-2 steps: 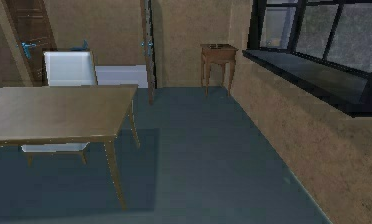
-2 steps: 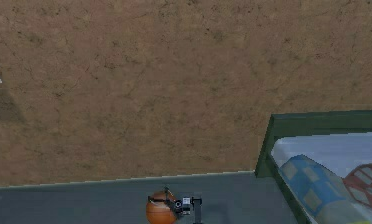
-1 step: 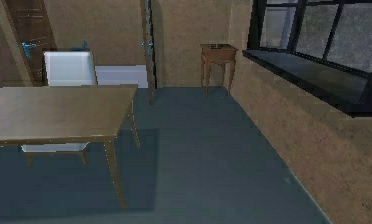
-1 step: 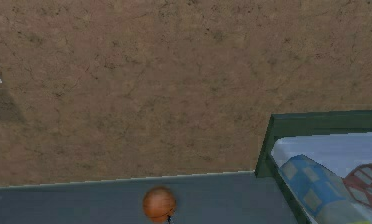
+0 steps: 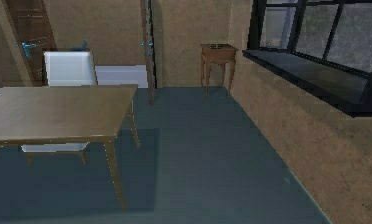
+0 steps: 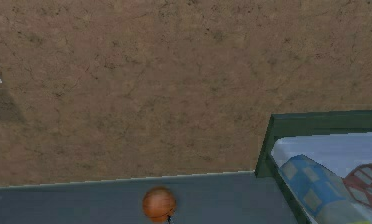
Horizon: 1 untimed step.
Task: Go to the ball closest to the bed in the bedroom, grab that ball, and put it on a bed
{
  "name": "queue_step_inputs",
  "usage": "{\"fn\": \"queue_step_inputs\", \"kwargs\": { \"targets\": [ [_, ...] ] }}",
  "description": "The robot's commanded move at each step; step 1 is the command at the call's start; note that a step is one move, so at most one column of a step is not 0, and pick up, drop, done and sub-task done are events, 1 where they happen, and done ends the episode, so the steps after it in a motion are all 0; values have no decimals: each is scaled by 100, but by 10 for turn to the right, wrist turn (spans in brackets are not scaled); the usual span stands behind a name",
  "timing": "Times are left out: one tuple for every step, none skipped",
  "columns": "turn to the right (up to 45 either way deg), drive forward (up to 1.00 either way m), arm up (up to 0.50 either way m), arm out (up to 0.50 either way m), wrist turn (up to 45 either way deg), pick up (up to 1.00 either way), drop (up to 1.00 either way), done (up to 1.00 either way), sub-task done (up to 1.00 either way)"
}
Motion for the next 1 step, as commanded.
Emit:
{"fn": "queue_step_inputs", "kwargs": {
  "targets": [
    [0, 0, 10, 0, 0, 0, 0, 0, 0]
  ]
}}
